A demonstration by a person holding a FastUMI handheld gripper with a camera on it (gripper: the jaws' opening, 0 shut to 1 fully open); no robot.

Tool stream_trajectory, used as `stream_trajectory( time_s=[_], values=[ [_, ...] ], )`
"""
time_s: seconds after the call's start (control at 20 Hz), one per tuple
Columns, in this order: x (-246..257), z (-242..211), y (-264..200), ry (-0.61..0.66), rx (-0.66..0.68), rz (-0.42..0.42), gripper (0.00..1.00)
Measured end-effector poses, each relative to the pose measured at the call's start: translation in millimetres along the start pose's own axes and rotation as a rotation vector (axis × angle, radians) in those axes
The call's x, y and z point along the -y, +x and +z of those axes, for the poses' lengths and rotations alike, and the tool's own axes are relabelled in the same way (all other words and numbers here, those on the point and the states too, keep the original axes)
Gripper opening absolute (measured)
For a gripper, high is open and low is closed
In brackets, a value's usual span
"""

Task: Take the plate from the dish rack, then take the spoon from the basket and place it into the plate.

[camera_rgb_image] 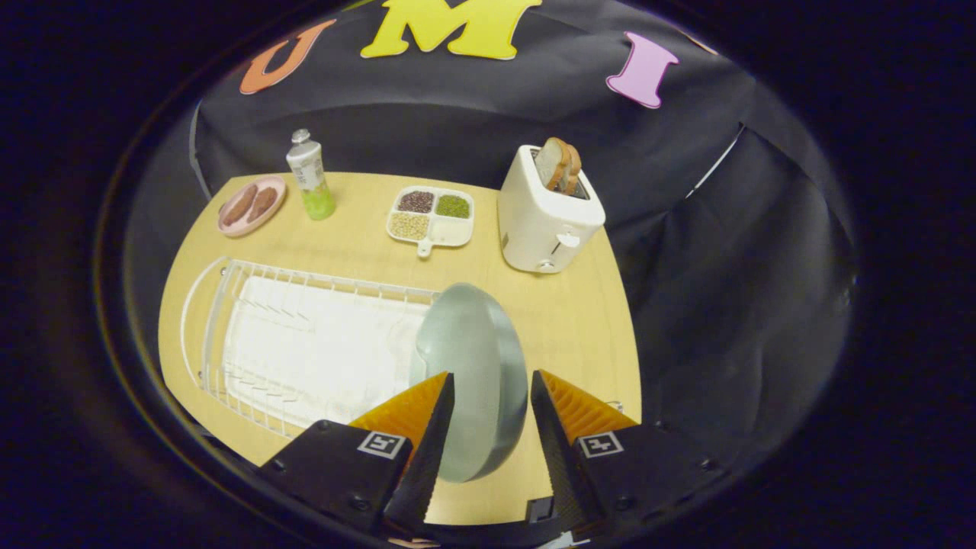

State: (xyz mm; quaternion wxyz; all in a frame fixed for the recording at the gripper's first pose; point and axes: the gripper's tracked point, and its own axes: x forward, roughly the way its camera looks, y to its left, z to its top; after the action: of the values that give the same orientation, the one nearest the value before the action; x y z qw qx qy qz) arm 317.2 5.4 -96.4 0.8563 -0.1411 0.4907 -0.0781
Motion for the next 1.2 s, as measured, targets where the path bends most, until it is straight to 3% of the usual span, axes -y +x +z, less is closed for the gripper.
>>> stream_trajectory(
  time_s=[0.15,0.2,0.25,0.4,0.75,1.2],
  values=[
    [-4,0,0,-0.027,-0.014,-0.038,0.50],
    [-3,0,2,-0.045,-0.008,-0.057,0.37],
    [-3,0,2,-0.047,-0.008,-0.079,0.30],
    [5,-1,3,-0.050,-0.011,-0.148,0.21],
    [2,2,-1,0.013,0.005,-0.221,0.17],
    [-7,7,-33,-0.013,0.087,-0.465,0.16]
  ],
)
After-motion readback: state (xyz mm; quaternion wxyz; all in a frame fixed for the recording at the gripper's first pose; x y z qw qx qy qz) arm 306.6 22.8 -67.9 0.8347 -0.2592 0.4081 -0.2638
